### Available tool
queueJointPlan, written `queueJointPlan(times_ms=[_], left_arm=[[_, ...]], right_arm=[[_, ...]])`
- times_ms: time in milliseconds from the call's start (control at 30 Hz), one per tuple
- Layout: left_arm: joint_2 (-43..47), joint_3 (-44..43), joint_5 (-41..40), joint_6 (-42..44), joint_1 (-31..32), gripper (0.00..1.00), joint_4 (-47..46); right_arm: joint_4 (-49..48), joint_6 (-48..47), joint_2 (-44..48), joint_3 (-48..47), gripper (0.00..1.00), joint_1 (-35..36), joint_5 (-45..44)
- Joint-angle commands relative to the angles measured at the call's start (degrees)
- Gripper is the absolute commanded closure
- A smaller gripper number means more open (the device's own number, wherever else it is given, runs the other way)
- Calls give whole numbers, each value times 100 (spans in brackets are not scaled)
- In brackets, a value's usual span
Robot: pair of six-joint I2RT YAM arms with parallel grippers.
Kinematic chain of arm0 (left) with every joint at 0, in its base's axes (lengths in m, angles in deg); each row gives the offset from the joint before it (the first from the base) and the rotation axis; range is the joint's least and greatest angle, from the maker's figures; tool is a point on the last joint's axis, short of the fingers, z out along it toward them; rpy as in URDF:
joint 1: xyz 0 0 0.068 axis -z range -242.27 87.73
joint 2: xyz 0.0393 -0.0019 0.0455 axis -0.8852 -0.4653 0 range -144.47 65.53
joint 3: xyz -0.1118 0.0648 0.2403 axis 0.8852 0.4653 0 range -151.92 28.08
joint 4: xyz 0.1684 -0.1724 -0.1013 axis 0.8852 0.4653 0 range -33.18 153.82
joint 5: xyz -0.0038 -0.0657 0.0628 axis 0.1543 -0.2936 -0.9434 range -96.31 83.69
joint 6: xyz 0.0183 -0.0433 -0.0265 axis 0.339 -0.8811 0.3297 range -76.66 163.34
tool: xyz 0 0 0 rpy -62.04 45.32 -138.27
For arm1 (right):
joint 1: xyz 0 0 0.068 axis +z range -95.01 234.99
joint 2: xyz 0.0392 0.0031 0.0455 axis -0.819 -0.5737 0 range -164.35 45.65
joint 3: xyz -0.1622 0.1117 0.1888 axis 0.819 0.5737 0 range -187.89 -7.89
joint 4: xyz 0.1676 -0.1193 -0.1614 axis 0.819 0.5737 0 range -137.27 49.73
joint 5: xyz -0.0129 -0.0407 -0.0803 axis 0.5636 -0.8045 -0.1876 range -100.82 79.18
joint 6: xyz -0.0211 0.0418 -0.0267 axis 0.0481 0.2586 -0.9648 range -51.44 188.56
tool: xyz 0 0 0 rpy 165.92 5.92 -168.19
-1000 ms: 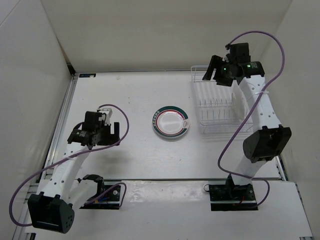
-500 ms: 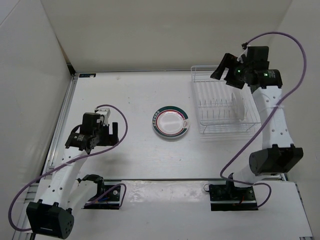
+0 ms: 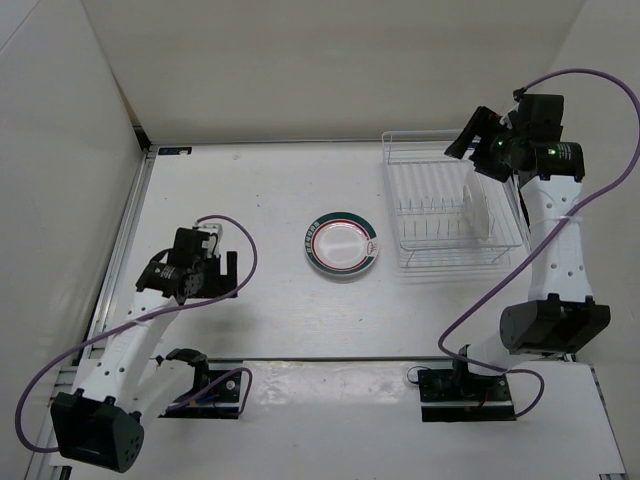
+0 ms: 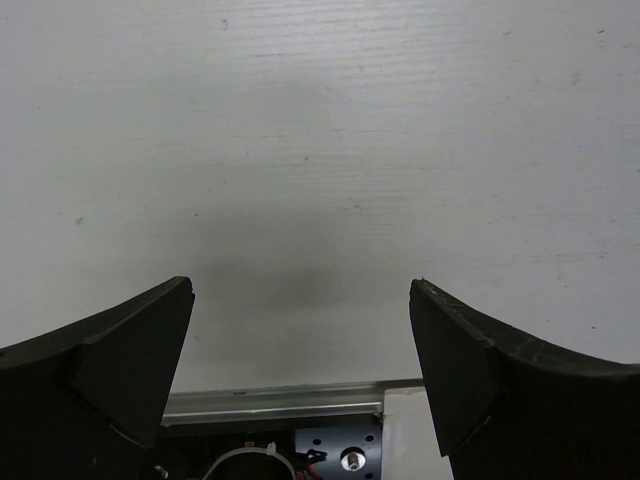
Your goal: Unload the plates from the dish rack
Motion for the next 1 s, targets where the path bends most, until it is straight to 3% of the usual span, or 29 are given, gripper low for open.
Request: queueJointPlan(times_ms=[0, 167, 433, 567, 667, 967], left_arm=[[451, -27, 216, -167, 105, 0, -97], [812, 53, 348, -123, 113, 0, -257], [953, 17, 999, -96, 210, 0, -265], [1015, 26, 886, -88, 438, 0, -222], [1050, 17, 867, -96, 526, 0, -221], [1006, 17, 963, -79, 571, 0, -204]], right_arm=[[313, -159, -158, -215, 16, -145, -44], [322, -450, -272, -12, 21, -302, -299], [691, -626, -993, -872, 29, -391, -616], [665, -731, -1134, -785, 42, -400, -888], [858, -889, -1318, -899, 45, -408, -1265], [630, -1056, -1213, -224, 45, -514, -1750]])
